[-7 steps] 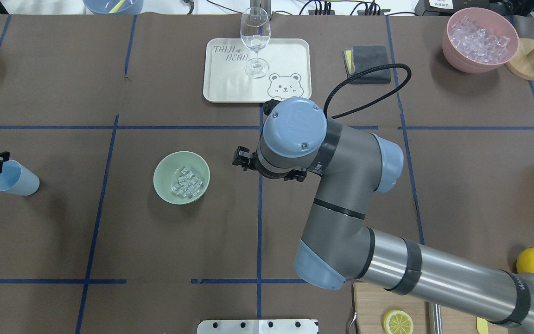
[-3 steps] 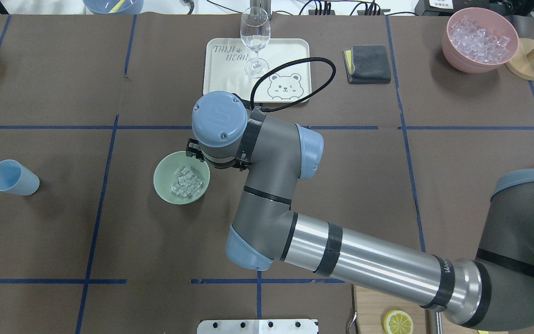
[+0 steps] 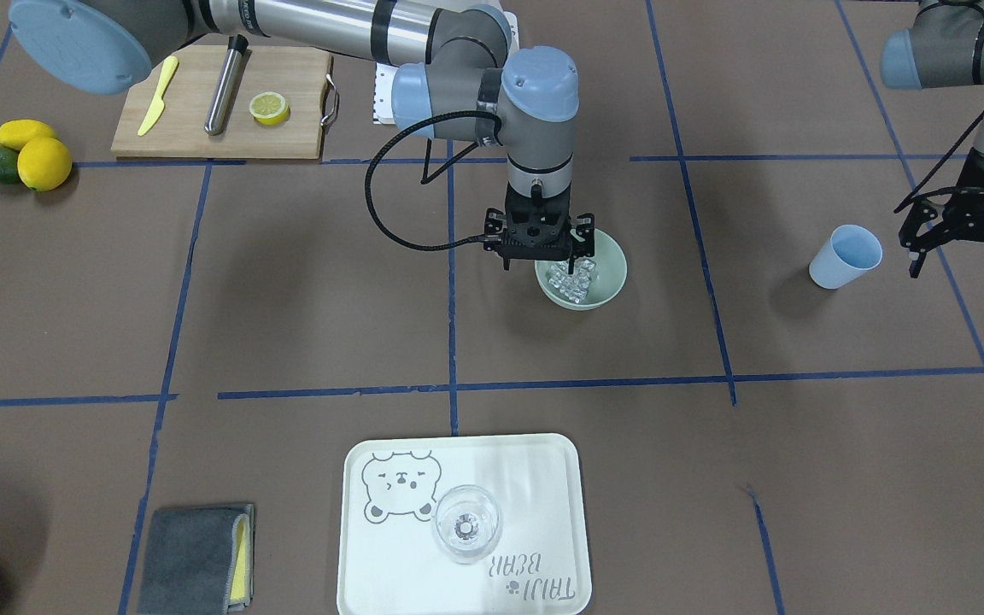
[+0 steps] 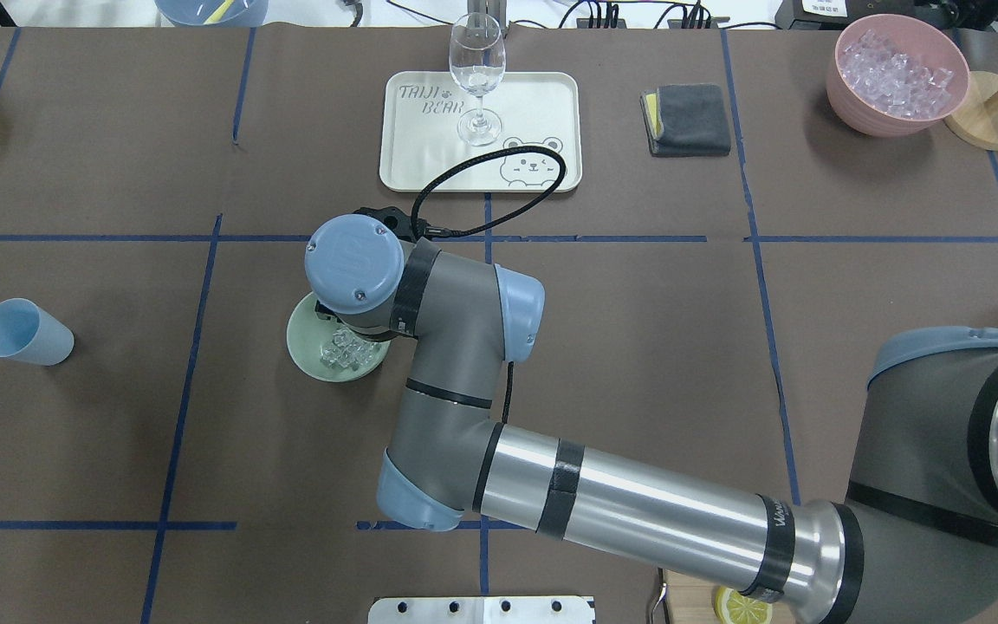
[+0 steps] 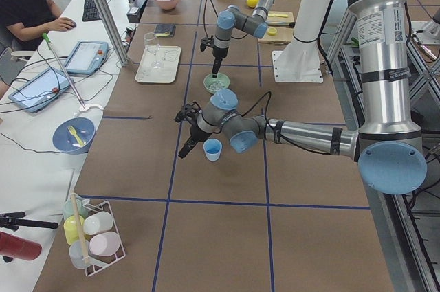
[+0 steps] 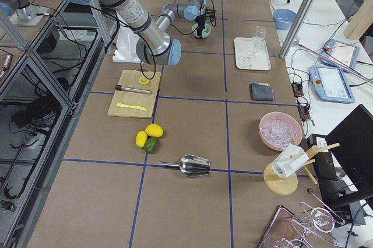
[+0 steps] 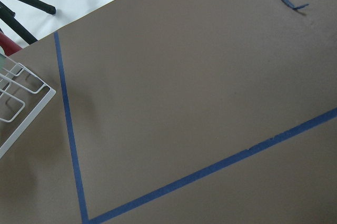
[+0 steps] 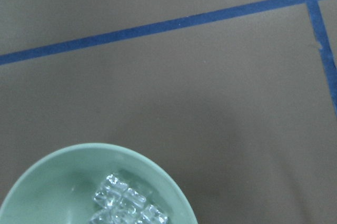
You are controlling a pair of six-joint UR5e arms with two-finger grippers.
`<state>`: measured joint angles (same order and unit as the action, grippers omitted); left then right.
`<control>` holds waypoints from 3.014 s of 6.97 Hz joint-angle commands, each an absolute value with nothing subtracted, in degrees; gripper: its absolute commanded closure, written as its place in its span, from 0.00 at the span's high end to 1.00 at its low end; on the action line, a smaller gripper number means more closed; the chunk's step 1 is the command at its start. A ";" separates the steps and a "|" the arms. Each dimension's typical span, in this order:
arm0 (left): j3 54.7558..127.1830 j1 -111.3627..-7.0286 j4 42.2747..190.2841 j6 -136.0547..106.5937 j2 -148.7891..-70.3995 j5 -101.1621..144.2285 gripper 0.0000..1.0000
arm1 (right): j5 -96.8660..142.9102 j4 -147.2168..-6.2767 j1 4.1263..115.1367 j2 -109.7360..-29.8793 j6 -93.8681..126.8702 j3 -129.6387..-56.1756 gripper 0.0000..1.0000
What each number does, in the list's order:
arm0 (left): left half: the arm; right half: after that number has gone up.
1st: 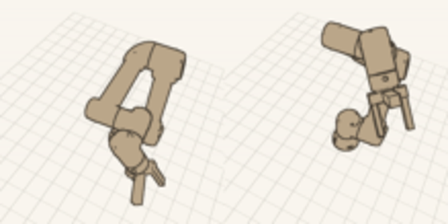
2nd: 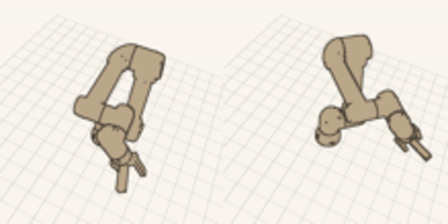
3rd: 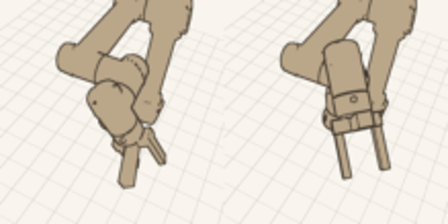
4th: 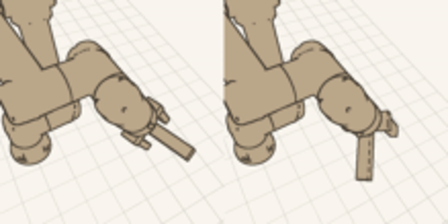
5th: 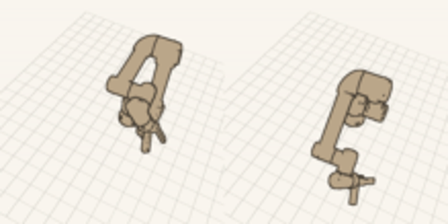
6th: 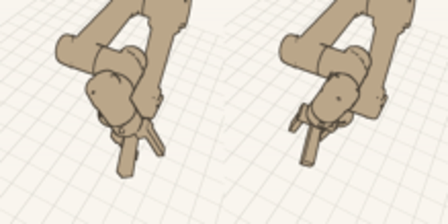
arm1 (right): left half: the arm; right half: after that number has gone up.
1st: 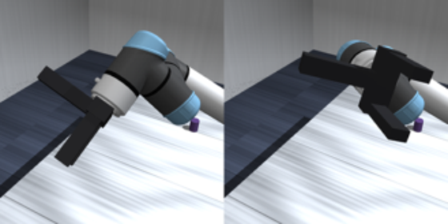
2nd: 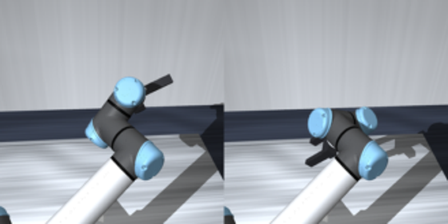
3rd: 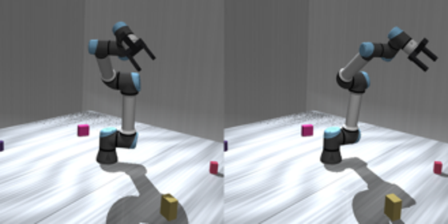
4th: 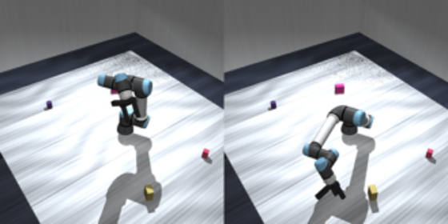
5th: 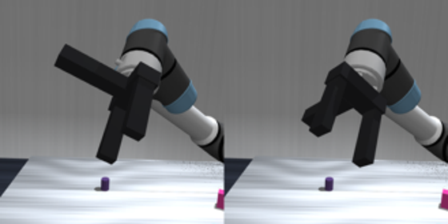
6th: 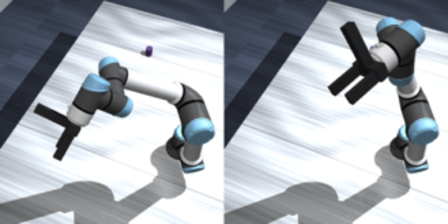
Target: Pour ice into bowl
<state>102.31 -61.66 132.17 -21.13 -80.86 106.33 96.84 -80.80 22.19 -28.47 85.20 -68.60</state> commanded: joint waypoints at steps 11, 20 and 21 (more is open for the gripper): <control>99.31 -79.43 104.67 1.90 -85.21 127.62 1.00 | 104.13 -86.05 35.74 -62.79 72.46 -110.28 0.00; 98.79 -83.32 93.87 7.38 -91.49 127.44 1.00 | 120.50 -59.94 55.37 -101.60 54.06 -103.56 0.00; 98.70 -83.23 93.95 7.38 -91.49 127.44 1.00 | 120.59 -59.94 55.55 -101.51 53.88 -102.84 0.00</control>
